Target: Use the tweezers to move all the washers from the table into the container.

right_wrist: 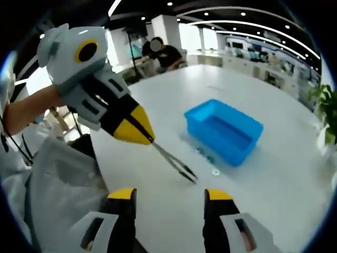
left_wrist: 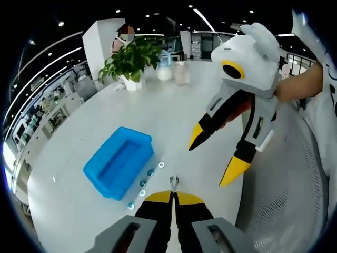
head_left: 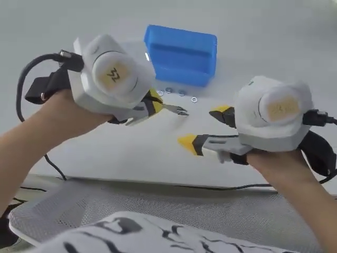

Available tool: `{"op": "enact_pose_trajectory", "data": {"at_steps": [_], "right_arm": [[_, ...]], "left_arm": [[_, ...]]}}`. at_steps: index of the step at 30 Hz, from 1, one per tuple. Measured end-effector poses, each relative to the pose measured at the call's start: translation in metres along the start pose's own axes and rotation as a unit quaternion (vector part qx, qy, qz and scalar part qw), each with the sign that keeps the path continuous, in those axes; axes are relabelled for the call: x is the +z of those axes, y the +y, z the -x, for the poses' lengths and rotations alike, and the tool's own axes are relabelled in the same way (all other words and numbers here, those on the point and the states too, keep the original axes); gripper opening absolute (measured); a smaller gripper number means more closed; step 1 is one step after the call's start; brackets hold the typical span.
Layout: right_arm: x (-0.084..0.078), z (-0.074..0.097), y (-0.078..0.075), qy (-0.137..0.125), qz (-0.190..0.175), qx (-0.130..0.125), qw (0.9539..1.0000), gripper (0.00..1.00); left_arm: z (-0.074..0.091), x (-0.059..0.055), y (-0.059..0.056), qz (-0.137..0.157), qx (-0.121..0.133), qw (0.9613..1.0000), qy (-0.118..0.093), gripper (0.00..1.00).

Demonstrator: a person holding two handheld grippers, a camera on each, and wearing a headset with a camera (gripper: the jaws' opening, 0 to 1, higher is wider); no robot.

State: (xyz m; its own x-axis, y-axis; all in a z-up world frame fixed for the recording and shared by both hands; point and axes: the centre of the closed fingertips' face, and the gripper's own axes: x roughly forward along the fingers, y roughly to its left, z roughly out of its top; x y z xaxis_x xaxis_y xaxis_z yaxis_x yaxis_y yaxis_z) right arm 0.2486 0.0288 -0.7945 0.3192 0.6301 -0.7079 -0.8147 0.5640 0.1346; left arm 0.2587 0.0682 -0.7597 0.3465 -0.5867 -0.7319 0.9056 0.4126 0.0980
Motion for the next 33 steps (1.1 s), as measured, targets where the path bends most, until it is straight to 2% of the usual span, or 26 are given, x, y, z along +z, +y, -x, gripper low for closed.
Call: {"op": "enact_pose_trajectory", "data": {"at_steps": [1,3,7,11,15,21,27,31,33], "right_arm": [[0.003,-0.003,0.001,-0.003,0.002,0.007,1.0,0.42],[0.012,-0.014,0.007,-0.012,0.003,0.04,0.9991,0.34],[0.021,-0.033,0.012,-0.009,0.044,0.069,0.9966,0.25],[0.024,-0.05,0.016,0.008,0.084,0.084,0.9929,0.19],[0.034,-0.06,0.021,-0.003,0.088,0.096,0.9914,0.1],[0.049,-0.067,0.02,-0.015,0.09,0.105,0.9903,0.07],[0.064,-0.072,0.01,-0.029,0.087,0.104,0.9903,0.08],[0.074,-0.078,0.002,-0.039,0.071,0.107,0.9909,0.08],[0.078,-0.084,-0.003,-0.039,0.075,0.105,0.9909,0.08]], "left_arm": [[0.001,0.001,-0.001,0.002,-0.002,1.0,-0.001,0.0],[0.005,0.002,-0.002,0.005,-0.005,1.0,-0.005,0.0],[0.007,-0.002,0.003,0.008,-0.008,0.9999,-0.005,0.0],[0.011,-0.004,0.009,0.009,-0.013,0.9999,-0.003,0.0],[0.014,-0.001,0.015,0.0,-0.012,0.9999,0.002,0.0],[0.016,0.007,0.021,-0.021,-0.008,0.9997,-0.001,0.0],[0.018,0.01,0.036,-0.041,0.001,0.9991,0.005,0.0],[0.017,0.009,0.047,-0.055,0.009,0.9984,0.009,0.0],[0.016,0.007,0.053,-0.063,0.009,0.9979,0.011,0.0]]}}
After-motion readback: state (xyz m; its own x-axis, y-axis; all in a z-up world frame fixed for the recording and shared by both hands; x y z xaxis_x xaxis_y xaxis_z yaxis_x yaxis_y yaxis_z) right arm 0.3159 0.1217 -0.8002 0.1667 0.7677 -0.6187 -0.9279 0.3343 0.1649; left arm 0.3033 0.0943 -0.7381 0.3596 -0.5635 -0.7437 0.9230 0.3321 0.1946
